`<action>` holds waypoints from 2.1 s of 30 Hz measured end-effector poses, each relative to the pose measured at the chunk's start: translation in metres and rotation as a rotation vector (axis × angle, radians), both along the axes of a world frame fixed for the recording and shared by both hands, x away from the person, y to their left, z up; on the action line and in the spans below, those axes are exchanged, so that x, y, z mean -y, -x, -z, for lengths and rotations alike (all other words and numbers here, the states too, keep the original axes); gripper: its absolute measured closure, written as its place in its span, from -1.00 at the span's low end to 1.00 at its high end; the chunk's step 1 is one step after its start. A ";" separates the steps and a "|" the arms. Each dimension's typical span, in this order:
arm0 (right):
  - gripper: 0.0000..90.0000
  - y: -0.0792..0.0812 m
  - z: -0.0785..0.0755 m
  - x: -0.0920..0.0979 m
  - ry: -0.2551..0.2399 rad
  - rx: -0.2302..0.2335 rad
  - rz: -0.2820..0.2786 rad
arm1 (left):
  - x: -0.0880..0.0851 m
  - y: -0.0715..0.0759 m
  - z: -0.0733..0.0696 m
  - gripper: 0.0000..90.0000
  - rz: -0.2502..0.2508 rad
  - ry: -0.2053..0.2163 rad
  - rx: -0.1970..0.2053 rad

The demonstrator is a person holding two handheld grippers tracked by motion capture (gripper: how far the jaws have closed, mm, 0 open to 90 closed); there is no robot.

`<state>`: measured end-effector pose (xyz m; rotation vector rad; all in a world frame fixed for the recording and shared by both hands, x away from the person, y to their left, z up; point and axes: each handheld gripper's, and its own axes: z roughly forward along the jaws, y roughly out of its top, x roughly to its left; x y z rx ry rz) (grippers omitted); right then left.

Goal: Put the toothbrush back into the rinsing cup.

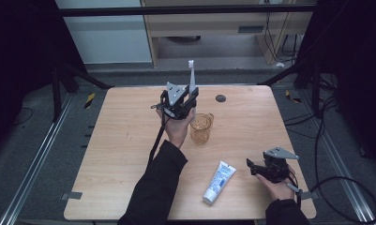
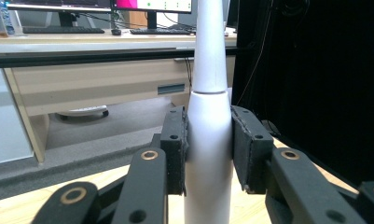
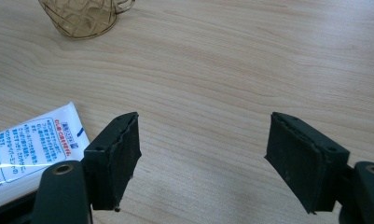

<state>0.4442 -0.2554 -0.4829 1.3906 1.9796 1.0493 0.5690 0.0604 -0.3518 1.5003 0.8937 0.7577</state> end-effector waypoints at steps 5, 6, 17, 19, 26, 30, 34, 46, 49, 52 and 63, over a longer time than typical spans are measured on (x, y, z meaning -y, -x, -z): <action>-0.43 0.000 0.000 0.000 0.002 0.001 0.001 | 0.007 -0.001 0.005 0.50 0.018 -0.015 0.001; -0.43 0.000 0.000 0.001 0.002 0.000 0.000 | 0.008 -0.001 0.008 0.50 0.019 -0.015 0.000; -0.43 0.001 0.000 0.000 -0.004 -0.009 0.000 | 0.008 -0.002 0.024 0.50 0.020 -0.024 -0.013; -0.42 0.000 0.000 0.000 -0.001 -0.008 0.001 | 0.008 -0.002 0.029 0.50 0.027 -0.028 -0.017; -0.42 0.000 0.000 0.001 0.009 -0.003 0.001 | 0.007 0.001 0.044 0.50 0.040 -0.032 -0.028; -0.42 0.000 0.000 0.001 0.004 -0.008 0.002 | 0.007 0.002 0.052 0.49 0.046 -0.037 -0.038; -0.42 0.000 0.001 0.001 0.012 -0.004 0.002 | 0.007 0.004 0.059 0.49 0.057 -0.050 -0.039; -0.42 0.000 0.001 0.000 0.016 -0.004 0.002 | 0.005 0.009 0.080 0.49 0.072 -0.086 -0.063; -0.42 0.000 0.002 0.000 0.017 -0.004 0.002 | 0.004 0.010 0.083 0.49 0.071 -0.092 -0.069; -0.42 0.000 0.002 0.000 0.017 -0.003 0.003 | 0.002 0.009 0.088 0.49 0.072 -0.095 -0.085; -0.42 0.000 0.001 0.000 0.016 -0.004 0.004 | -0.001 0.011 0.090 0.41 0.089 -0.088 -0.085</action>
